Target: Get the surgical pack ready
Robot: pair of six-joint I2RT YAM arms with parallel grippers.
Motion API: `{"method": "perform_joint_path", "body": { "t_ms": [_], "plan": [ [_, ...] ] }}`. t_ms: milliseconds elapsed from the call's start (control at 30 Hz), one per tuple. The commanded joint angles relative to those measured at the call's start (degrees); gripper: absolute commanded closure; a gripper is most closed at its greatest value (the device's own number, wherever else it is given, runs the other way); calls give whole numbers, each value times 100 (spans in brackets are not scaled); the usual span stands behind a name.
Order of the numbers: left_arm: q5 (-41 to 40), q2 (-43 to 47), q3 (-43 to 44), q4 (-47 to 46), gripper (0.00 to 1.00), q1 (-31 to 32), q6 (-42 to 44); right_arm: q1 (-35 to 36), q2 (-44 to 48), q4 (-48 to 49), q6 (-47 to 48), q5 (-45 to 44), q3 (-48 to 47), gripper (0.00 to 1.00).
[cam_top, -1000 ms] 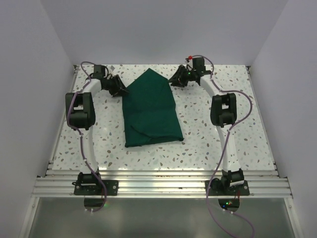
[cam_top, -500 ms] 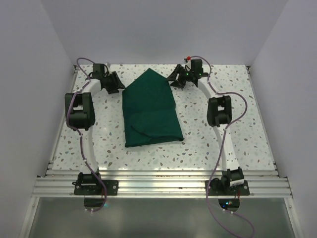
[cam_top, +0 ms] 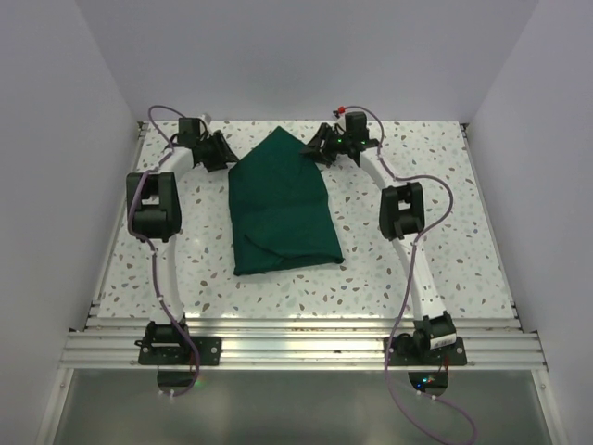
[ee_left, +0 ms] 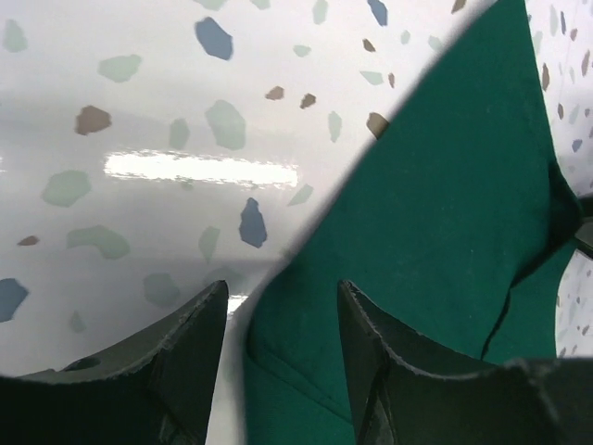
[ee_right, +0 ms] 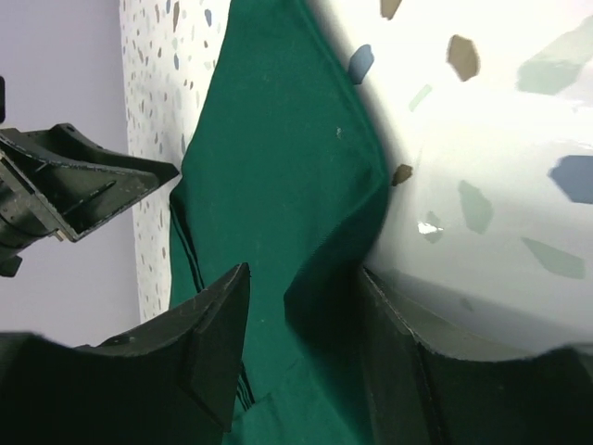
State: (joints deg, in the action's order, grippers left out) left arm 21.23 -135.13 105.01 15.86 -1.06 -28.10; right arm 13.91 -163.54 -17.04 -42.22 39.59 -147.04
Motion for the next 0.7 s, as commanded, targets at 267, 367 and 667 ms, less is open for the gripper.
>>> {"method": "perform_joint_path", "body": {
  "t_ms": [267, 367, 667],
  "plan": [
    [741, -593, 387, 462, 50, 71, 164, 94, -266, -115, -94, -233, -79, 56],
    [987, -804, 713, 690, 51, 62, 375, 85, -239, -159, -41, -250, -35, 58],
    [2076, -1358, 1302, 665, 61, 62, 411, 68, -204, 78, -313, -154, -52, 65]
  ]
}}
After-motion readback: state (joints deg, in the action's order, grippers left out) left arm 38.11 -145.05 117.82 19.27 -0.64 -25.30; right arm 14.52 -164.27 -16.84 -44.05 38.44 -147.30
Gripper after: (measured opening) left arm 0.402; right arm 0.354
